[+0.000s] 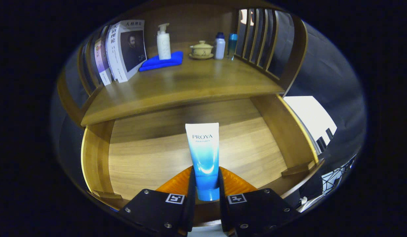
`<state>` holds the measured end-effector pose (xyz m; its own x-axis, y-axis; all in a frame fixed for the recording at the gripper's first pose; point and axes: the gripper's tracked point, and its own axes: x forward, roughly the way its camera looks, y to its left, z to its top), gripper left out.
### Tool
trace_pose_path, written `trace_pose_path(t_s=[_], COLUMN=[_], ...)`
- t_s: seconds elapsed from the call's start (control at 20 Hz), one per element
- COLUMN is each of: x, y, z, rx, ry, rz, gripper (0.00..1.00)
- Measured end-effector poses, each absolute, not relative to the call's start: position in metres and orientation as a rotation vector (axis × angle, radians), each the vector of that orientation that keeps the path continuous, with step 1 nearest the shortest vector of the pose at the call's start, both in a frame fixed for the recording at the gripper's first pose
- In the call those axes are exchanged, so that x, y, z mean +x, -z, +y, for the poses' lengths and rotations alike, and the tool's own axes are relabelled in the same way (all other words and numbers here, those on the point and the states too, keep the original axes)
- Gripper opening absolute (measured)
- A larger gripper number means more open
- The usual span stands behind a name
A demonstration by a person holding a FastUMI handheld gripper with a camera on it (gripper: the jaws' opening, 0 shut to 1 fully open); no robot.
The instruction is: Pull open the drawer, take out the items inside it, and place them on the countertop above the cabinet.
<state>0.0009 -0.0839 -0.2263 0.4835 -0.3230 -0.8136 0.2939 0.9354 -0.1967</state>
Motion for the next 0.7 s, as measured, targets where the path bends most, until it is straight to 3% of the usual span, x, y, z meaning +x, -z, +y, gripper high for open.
trace_pose_path(t_s=[0.3, 0.7], x=[0.047, 0.156], y=[0.18, 0.176], z=[-0.077, -0.071], rx=[-0.039, -0.06], ry=[0.336, 0.23], rz=[0.862, 0.794], gripper=[0.33, 0.33])
